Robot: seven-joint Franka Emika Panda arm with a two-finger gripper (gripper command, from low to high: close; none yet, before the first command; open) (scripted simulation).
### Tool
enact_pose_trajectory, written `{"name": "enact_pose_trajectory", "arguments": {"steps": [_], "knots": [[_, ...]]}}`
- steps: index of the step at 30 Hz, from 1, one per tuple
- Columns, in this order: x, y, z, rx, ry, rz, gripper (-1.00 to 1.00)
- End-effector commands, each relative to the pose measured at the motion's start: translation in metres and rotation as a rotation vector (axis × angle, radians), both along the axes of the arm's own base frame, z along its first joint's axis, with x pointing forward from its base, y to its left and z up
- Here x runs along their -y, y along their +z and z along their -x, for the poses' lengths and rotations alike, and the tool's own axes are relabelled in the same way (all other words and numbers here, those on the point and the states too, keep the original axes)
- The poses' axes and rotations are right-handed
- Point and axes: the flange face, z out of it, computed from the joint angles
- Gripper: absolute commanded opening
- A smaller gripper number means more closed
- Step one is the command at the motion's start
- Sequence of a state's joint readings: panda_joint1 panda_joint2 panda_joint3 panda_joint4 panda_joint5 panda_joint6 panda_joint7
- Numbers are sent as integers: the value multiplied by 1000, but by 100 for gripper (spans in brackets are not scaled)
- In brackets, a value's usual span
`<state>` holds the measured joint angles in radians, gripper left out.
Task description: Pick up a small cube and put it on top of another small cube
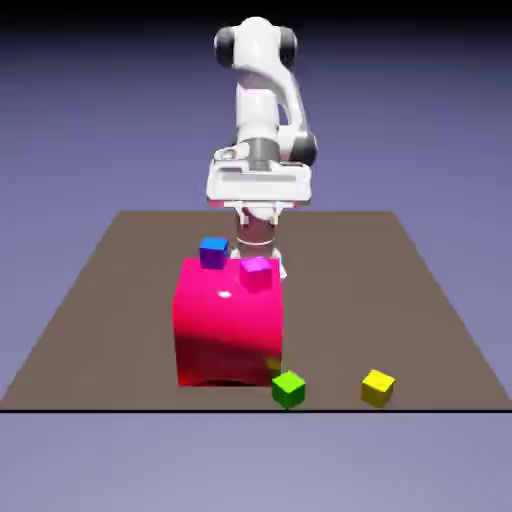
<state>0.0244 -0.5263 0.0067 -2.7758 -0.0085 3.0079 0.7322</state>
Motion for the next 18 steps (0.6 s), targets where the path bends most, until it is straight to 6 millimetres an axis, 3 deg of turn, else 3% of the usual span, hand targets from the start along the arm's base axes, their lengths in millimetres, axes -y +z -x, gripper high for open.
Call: {"name": "enact_pose_trajectory", "arguments": {"steps": [1,9,18], "knots": [[-7,-4,-9,-32,25,14,0],[-74,-52,-74,-279,227,128,0],[-159,-131,-121,-545,460,256,0]]}}
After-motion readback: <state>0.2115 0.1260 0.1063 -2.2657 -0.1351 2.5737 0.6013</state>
